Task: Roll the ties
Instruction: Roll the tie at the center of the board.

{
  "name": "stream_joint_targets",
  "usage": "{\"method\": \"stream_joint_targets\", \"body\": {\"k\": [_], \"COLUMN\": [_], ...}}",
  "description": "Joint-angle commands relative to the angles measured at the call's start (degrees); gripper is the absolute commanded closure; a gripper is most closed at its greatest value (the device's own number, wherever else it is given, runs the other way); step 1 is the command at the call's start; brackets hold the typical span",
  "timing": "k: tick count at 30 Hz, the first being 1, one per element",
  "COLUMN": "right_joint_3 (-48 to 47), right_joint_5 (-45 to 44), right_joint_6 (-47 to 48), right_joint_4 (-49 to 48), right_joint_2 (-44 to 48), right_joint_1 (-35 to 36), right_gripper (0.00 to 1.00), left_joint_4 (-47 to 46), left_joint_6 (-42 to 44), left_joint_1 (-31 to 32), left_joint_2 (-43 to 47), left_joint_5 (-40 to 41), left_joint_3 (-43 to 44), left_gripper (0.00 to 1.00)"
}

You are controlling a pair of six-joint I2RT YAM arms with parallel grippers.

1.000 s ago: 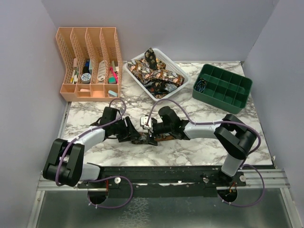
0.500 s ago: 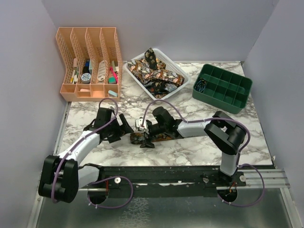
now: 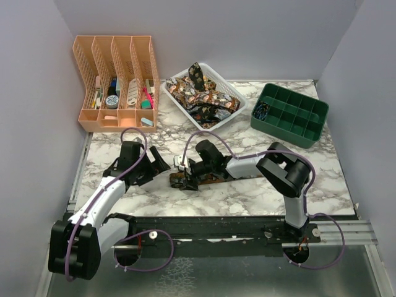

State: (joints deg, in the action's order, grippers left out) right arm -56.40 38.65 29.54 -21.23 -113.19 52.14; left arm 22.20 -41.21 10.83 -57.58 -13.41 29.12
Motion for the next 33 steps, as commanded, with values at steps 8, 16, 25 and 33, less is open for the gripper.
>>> {"method": "stream_joint_targets", "body": {"k": [8,16,25,33], "right_joint_3": [-0.90,-1.24,-1.18,9.74], "right_joint_5": [2.23,1.49,-4.83,-6.73], "right_joint_6": [7.67,7.63,2.59,-5.83], "right_joint_4": [4.57,5.02,1.63,-10.64], "right_joint_2": [-4.25,-4.30,2.88,14.44], "right_joint_1": [0.33,0.33,0.33,0.33], "right_gripper": [0.52,0.46,0.01,0.00], "left_joint_4": [-4.69,-5.67,-5.39,-4.40], "left_joint_6": [-2.82,-3.52,-4.56,-6.42], "left_joint_1": [-0.46,-0.46,-0.46,-0.55], "left_joint_2": [1.58,2.00,6.45,11.70], "left_joint_5": [-2.99,-3.39,-0.64,4.39], "left_joint_3": [-4.89,-6.36,-6.56,-6.86], "left_gripper": [0.03,0.03,0.01,0.01]}}
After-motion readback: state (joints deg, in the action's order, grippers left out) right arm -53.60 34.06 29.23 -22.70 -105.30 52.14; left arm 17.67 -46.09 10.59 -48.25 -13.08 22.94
